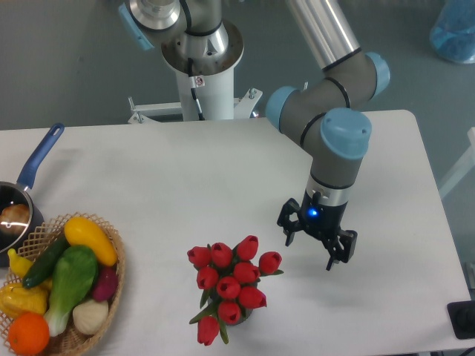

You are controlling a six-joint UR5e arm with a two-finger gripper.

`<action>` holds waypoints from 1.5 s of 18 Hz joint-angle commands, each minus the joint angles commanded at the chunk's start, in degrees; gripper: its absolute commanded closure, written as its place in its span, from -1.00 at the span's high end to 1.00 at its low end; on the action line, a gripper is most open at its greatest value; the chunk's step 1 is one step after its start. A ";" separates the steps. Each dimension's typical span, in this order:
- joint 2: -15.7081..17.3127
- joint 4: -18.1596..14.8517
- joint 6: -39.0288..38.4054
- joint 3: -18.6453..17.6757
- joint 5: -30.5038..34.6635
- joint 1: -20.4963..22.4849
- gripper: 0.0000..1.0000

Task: Pick up the flowers from the vase
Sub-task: 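Move the open gripper toward the red tulip heads and lower it, then close the gripper around the tulip bunch just below the flower heads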

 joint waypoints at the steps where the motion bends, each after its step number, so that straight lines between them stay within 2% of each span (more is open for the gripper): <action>1: 0.97 -0.18 0.00 -0.96 -0.54 0.26 1.00; 4: 2.21 -0.27 0.09 -1.68 -3.95 0.35 1.00; 8: 2.12 -0.27 -0.87 -1.15 -19.14 2.29 1.00; 11: 2.12 -0.18 -7.63 0.08 -27.67 3.08 1.00; 13: 2.03 -0.27 -8.53 0.08 -32.95 3.51 1.00; 16: 2.03 -0.27 -8.70 -0.18 -34.29 3.69 1.00; 19: 0.63 0.08 -8.26 0.08 -34.03 3.25 1.00; 27: -2.54 0.17 -8.53 3.86 -34.29 2.11 1.00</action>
